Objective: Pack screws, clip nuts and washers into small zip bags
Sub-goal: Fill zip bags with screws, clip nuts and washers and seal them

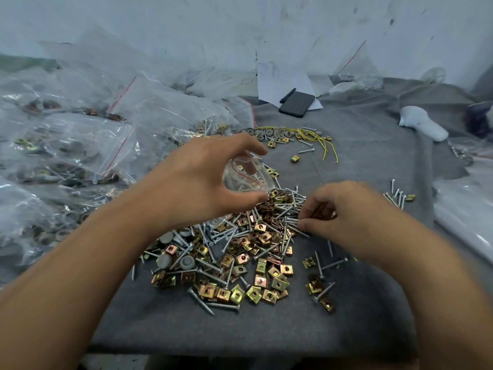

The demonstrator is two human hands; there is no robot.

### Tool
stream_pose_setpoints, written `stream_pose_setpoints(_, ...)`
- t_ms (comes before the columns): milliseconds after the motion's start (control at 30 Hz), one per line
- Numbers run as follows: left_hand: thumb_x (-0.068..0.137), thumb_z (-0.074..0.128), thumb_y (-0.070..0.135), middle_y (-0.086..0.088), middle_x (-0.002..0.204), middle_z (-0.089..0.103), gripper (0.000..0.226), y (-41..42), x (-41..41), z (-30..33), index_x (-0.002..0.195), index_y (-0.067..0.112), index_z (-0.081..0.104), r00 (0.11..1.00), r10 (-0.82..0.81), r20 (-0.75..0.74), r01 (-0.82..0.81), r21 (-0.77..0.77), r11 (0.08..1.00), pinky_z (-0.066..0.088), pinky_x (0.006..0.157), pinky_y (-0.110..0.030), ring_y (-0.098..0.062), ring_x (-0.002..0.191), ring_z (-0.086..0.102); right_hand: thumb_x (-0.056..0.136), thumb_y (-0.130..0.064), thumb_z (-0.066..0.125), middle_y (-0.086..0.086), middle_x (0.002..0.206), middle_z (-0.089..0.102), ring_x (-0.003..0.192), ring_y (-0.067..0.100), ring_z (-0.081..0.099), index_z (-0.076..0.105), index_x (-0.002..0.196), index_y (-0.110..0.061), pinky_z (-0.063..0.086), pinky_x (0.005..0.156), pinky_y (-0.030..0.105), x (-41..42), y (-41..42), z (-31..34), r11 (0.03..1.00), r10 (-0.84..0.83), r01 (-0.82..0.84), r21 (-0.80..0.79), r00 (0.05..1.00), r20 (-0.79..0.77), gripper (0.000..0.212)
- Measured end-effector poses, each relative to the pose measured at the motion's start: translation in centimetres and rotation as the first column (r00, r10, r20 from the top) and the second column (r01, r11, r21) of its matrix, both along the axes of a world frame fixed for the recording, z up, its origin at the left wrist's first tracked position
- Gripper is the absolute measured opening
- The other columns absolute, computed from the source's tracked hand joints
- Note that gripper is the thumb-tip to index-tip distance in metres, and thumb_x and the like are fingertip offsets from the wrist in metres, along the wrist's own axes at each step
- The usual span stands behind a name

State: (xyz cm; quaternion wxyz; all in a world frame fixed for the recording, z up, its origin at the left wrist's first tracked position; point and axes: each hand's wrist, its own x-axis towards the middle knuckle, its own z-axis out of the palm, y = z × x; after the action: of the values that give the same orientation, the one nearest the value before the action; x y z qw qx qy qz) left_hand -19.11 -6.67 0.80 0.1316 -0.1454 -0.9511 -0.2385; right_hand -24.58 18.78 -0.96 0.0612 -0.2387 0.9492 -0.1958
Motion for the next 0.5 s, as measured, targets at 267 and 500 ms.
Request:
stream_pose_setpoints(267,0.077,0.072,0.070,0.024,0.117,0.069,0.072,0.01,0.03,0.00,0.141,0.042,0.057,1.000,0.001,0.008,-0.001,-0.006,1.000,0.040,0.094,-0.007,0.007,0.115,0.060,0.081,-0.043,0.080,-0.016,0.073,0.071,0.074,0.008,0.068,0.072,0.064,-0.042,0.062,0.073,0.036,0.93,-1.14,0.80,0.978,-0.084,0.091,0.189,0.996,-0.044,0.018)
stream_pose_setpoints(500,0.076,0.073,0.070,0.025,0.119,0.068,0.074,-0.05,0.05,0.02,0.143,0.045,0.054,1.000,-0.004,0.014,0.004,-0.004,1.000,0.040,0.093,-0.008,0.008,0.117,0.059,0.081,-0.038,0.080,-0.015,0.066,0.071,0.067,0.002,0.066,0.074,0.068,-0.034,0.061,0.072,0.034,0.52,-0.40,0.44,0.985,-0.071,0.067,0.162,0.997,0.018,0.015)
